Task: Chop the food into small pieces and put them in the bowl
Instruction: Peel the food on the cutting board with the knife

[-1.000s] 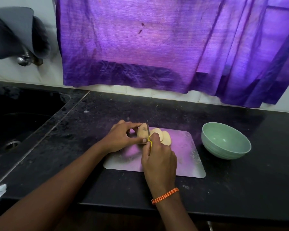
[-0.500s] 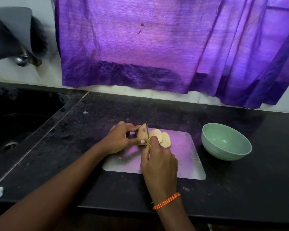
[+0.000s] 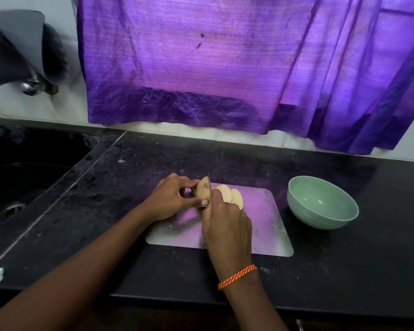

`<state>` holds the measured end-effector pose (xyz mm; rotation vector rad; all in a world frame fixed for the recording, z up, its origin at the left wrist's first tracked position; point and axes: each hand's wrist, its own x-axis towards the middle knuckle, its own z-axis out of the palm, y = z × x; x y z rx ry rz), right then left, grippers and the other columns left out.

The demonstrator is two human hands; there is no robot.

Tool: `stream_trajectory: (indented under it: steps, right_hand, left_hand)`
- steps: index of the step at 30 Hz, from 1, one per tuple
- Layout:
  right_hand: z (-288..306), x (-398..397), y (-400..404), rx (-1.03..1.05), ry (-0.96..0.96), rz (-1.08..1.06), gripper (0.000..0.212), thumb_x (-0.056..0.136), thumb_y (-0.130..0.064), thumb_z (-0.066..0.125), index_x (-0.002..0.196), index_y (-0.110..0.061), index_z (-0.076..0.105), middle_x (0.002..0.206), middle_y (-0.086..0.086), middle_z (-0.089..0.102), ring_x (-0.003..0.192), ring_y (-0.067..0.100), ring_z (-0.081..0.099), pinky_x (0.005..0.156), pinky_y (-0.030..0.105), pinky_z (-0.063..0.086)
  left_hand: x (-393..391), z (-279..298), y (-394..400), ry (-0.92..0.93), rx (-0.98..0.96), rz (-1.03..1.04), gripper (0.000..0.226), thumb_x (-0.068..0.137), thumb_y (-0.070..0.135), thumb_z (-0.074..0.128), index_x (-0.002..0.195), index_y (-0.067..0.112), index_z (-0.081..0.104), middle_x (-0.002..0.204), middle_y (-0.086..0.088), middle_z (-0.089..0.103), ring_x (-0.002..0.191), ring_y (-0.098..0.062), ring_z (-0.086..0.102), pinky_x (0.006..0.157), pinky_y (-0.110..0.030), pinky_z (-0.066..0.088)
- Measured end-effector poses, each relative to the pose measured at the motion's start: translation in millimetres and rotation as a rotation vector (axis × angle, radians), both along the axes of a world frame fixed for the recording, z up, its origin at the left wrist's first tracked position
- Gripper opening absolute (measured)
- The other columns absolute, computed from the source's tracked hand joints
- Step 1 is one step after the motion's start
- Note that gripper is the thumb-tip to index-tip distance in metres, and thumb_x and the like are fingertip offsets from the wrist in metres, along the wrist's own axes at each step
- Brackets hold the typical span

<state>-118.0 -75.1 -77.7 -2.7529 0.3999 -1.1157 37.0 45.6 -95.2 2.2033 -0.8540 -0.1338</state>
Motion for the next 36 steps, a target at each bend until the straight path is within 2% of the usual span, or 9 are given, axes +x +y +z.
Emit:
stream_trajectory:
  steps: [4, 9, 12, 16, 19, 22, 27, 32, 36]
  right_hand:
    - [-5.0, -7.2, 0.0, 0.045, 0.048, 0.004, 0.026, 0.086, -0.023, 0.076, 0.109, -0.02, 0.064, 0.063, -0.001, 0.057, 0.05, 0.018, 0.056, 0.042, 0.028, 0.036]
    - [-1.9, 1.7, -5.5, 0.1, 0.051, 0.043, 0.019, 0.094, -0.021, 0.069, 0.111, -0.017, 0.064, 0.077, 0.0, 0.058, 0.063, 0.017, 0.053, 0.048, 0.03, 0.044]
    - [-5.4, 0.0, -5.3, 0.123, 0.078, 0.044, 0.019, 0.096, -0.021, 0.066, 0.114, -0.019, 0.062, 0.07, -0.001, 0.053, 0.057, 0.019, 0.051, 0.045, 0.033, 0.044]
    - [-6.9, -5.1, -0.5, 0.067, 0.123, -0.001, 0.025, 0.083, -0.017, 0.079, 0.105, -0.019, 0.066, 0.066, -0.001, 0.054, 0.05, 0.015, 0.037, 0.042, 0.027, 0.029]
    - [-6.7, -8.1, -0.5, 0.081, 0.144, -0.003, 0.03, 0.088, -0.018, 0.074, 0.117, -0.017, 0.067, 0.078, 0.004, 0.064, 0.057, 0.018, 0.047, 0.047, 0.029, 0.035]
    - [-5.2, -9.5, -1.0, 0.133, 0.153, -0.007, 0.023, 0.096, -0.022, 0.064, 0.119, -0.018, 0.064, 0.079, 0.002, 0.061, 0.06, 0.016, 0.042, 0.053, 0.03, 0.035]
    - [0.2, -11.4, -1.5, 0.231, 0.209, 0.0, 0.021, 0.103, -0.027, 0.051, 0.122, -0.022, 0.056, 0.094, 0.001, 0.064, 0.08, 0.019, 0.062, 0.063, 0.033, 0.049]
    - [2.3, -13.4, -0.9, 0.228, 0.244, 0.003, 0.024, 0.105, -0.031, 0.049, 0.127, -0.022, 0.054, 0.099, 0.001, 0.064, 0.084, 0.018, 0.062, 0.065, 0.029, 0.043]
    - [2.2, -13.4, 1.3, 0.204, 0.238, -0.006, 0.028, 0.104, -0.03, 0.049, 0.13, -0.022, 0.054, 0.098, 0.001, 0.064, 0.082, 0.019, 0.063, 0.064, 0.03, 0.043]
  left_hand:
    - [-3.3, 3.2, -1.3, -0.023, 0.009, -0.008, 0.096, 0.067, 0.092, 0.062, 0.149, 0.04, 0.061, 0.112, 0.023, 0.062, 0.107, 0.002, 0.047, 0.101, -0.043, 0.046]
    - [-5.8, 5.1, -0.4, -0.019, -0.002, -0.023, 0.096, 0.07, 0.088, 0.062, 0.15, 0.035, 0.06, 0.109, 0.018, 0.063, 0.109, -0.005, 0.049, 0.104, -0.048, 0.047]
    - [-7.8, 7.1, -0.3, -0.012, -0.003, -0.021, 0.095, 0.069, 0.086, 0.064, 0.15, 0.036, 0.06, 0.11, 0.02, 0.062, 0.111, -0.005, 0.049, 0.106, -0.047, 0.047]
    - [-4.6, 4.2, 0.1, -0.013, 0.008, -0.032, 0.093, 0.073, 0.086, 0.065, 0.151, 0.035, 0.059, 0.113, 0.018, 0.064, 0.111, -0.004, 0.049, 0.104, -0.048, 0.048]
    - [-1.5, 2.2, 0.9, -0.019, 0.013, -0.035, 0.093, 0.073, 0.087, 0.065, 0.151, 0.035, 0.059, 0.115, 0.019, 0.065, 0.111, -0.004, 0.048, 0.102, -0.045, 0.048]
    - [-1.2, 0.6, 0.3, -0.021, 0.003, -0.035, 0.093, 0.072, 0.09, 0.065, 0.149, 0.038, 0.06, 0.113, 0.019, 0.065, 0.108, -0.002, 0.049, 0.094, -0.038, 0.047]
    - [-4.4, 4.4, 0.8, -0.04, -0.033, -0.035, 0.082, 0.074, 0.084, 0.069, 0.144, 0.042, 0.064, 0.111, 0.025, 0.067, 0.108, -0.006, 0.054, 0.096, -0.042, 0.052]
    - [-9.2, 10.2, 1.2, -0.047, -0.076, -0.07, 0.041, 0.082, 0.065, 0.081, 0.121, 0.061, 0.068, 0.108, 0.032, 0.071, 0.104, -0.01, 0.06, 0.093, -0.045, 0.053]
    - [-10.1, 12.0, 2.0, -0.053, -0.102, -0.076, 0.059, 0.076, 0.071, 0.078, 0.13, 0.048, 0.073, 0.107, 0.026, 0.074, 0.103, -0.014, 0.062, 0.092, -0.053, 0.054]
